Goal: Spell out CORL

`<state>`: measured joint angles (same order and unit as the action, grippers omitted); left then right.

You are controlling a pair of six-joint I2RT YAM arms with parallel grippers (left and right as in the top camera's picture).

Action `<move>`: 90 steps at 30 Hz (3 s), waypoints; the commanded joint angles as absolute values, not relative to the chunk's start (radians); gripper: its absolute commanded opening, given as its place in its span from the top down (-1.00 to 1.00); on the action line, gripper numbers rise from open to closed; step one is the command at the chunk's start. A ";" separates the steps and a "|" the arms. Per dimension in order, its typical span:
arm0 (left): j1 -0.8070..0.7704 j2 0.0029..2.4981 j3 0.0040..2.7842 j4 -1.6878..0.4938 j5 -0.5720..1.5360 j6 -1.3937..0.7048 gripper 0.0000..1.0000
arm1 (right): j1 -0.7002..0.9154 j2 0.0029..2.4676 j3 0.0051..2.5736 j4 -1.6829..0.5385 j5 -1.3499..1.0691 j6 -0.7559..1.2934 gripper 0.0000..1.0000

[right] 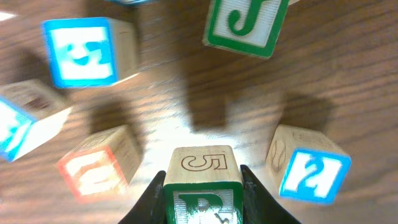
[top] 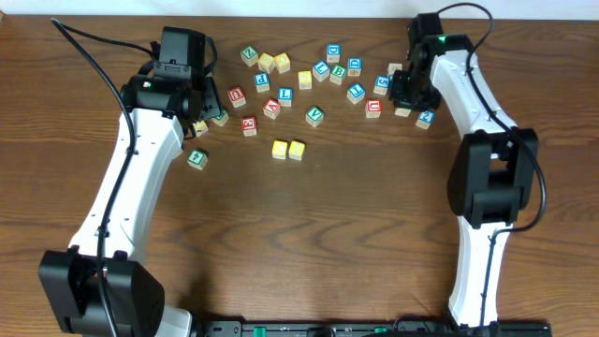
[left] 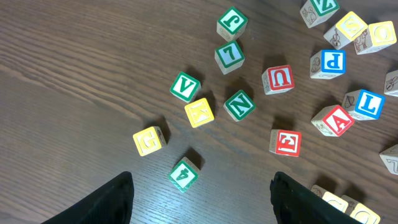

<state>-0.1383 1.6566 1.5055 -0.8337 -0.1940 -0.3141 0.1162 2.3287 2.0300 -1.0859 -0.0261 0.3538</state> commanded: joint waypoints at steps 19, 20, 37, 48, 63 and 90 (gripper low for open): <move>-0.134 1.647 1.539 -0.837 -0.211 -0.309 -0.40 | 0.343 2.196 1.967 -1.124 -0.205 0.338 0.46; -0.134 1.647 1.539 -0.837 -0.211 -0.309 -0.39 | 0.353 2.196 1.956 -1.117 -0.199 0.346 0.46; -0.134 1.647 1.539 -0.837 -0.211 -0.309 -0.39 | 0.540 2.196 1.774 -0.929 -0.032 0.539 0.40; -0.134 1.647 1.539 -0.837 -0.211 -0.309 -0.39 | 0.577 2.196 1.703 -0.822 -0.007 0.591 0.39; -0.134 1.647 1.539 -0.837 -0.211 -0.309 -0.39 | 0.574 2.156 1.721 -0.831 -0.014 0.586 0.42; -0.101 1.646 1.539 -0.826 -0.216 -0.286 -0.40 | 0.541 2.300 2.174 -0.732 -0.002 0.433 -0.04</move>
<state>-0.1047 1.6566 1.5055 -0.8265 -0.1944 -0.3058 0.5453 2.2024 2.1696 -0.7670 -0.0360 0.4507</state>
